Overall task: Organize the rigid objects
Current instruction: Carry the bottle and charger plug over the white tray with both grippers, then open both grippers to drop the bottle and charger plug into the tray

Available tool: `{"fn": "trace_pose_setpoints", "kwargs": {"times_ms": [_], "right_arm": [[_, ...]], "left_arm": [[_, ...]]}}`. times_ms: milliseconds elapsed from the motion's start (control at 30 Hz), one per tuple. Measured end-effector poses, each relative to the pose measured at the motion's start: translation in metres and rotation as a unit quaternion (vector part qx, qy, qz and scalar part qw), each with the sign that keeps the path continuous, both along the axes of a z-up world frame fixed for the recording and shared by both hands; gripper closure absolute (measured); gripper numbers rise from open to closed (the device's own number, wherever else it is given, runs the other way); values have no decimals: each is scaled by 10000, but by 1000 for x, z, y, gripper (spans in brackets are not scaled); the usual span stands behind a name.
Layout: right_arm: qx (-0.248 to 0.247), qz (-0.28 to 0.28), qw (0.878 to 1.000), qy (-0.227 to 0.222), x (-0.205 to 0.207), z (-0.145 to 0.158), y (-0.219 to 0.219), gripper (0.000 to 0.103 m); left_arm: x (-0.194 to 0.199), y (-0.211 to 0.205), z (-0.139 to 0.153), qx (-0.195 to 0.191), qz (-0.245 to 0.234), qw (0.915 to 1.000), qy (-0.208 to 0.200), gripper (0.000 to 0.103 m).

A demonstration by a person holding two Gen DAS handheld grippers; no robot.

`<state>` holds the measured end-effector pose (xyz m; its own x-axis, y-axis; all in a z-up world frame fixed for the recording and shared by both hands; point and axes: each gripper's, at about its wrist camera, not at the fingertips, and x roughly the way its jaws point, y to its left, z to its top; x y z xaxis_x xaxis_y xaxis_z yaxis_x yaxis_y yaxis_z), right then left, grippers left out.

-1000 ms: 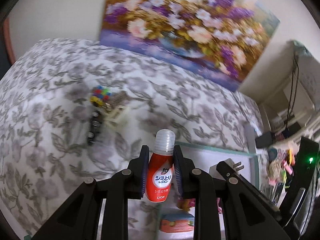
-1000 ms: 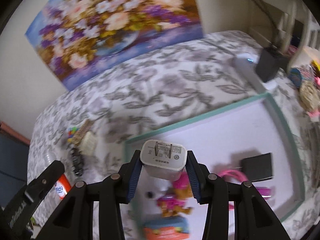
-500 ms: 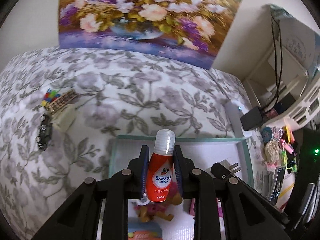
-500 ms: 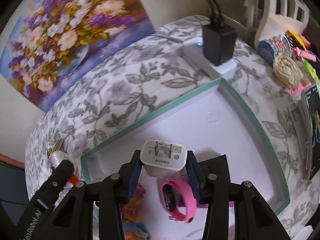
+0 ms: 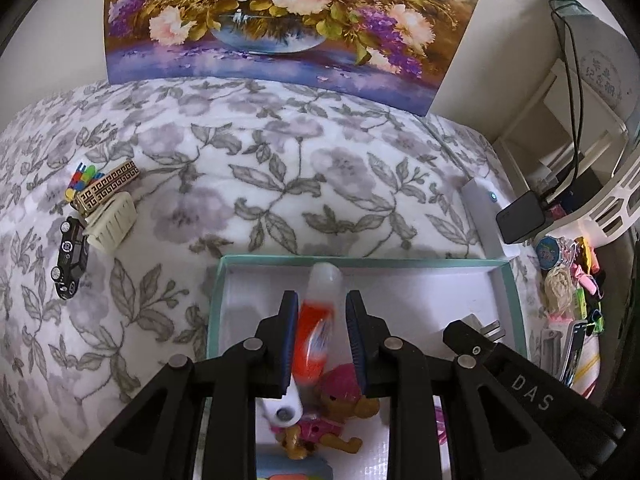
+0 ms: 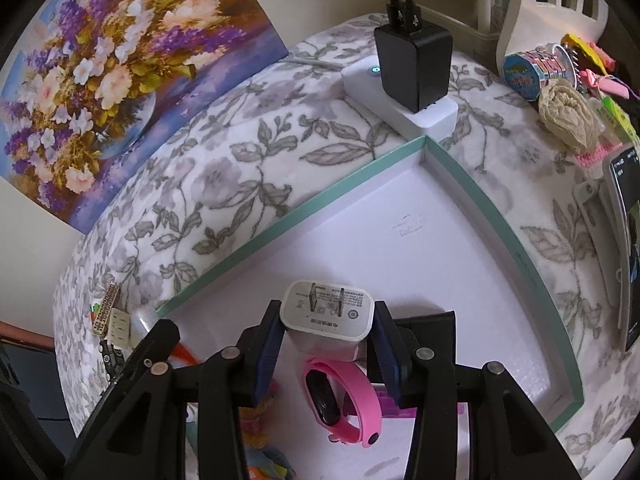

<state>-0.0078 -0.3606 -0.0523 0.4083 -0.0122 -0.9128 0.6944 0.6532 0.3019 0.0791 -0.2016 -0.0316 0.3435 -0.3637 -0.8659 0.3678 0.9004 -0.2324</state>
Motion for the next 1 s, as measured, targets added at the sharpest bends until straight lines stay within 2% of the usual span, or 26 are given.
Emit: {"fn": "trace_pose_setpoints", "kwargs": {"times_ms": [467,533,600,667,800,867,933,1000], "right_arm": [[-71,53,9998,161,2,2,5,54],[-38,37,9999,133,3,4,6,46],[-51,79,9999,119,4,6,8,43],[-156,143,9997,152,6,8,12,42],[-263,239,9992,179,10,12,18,31],[-352,300,9987,199,11,14,22,30],[-438,374,9981,224,14,15,26,20],[-492,424,9976,226,16,16,29,17]], "left_arm": [[1,11,7,312,123,9994,13,77],[2,15,8,365,170,9992,-3,76],[4,19,7,409,241,9989,10,74],[6,23,6,441,303,9986,41,68],[10,34,5,573,474,9972,63,54],[13,39,5,653,542,9964,67,49],[15,46,5,728,632,9953,67,45],[18,53,4,765,741,9943,101,43]]}}
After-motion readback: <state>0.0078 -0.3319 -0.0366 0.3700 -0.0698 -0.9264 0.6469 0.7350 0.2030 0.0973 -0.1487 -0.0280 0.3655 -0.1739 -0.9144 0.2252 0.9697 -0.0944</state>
